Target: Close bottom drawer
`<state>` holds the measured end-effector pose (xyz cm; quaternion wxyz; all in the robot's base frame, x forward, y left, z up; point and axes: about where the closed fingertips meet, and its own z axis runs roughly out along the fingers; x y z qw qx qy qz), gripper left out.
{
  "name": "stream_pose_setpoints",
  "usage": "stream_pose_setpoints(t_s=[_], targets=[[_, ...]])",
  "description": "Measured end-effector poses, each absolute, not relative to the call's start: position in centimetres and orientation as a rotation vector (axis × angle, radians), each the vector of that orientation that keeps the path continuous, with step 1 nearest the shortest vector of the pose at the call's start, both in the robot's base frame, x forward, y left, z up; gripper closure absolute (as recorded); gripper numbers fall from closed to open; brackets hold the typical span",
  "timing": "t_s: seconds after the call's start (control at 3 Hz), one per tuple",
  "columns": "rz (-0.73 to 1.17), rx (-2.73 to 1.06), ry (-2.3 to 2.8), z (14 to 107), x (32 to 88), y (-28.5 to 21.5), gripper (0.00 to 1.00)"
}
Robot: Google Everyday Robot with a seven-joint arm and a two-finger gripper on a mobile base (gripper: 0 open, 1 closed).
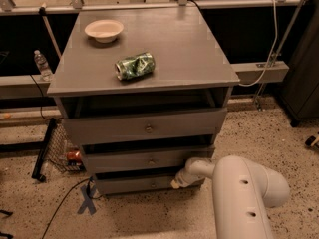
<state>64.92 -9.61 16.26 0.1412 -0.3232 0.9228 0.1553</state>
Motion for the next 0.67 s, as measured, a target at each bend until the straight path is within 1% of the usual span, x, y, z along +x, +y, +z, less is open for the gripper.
stream_pose_setpoints(t_s=[0.33,0.67], targets=[[0.447,-0.913,2.742,15.1,63.6,-10.8,1.0],[0.387,-0.803,2.823,15.0,62.2,-14.5,1.0]])
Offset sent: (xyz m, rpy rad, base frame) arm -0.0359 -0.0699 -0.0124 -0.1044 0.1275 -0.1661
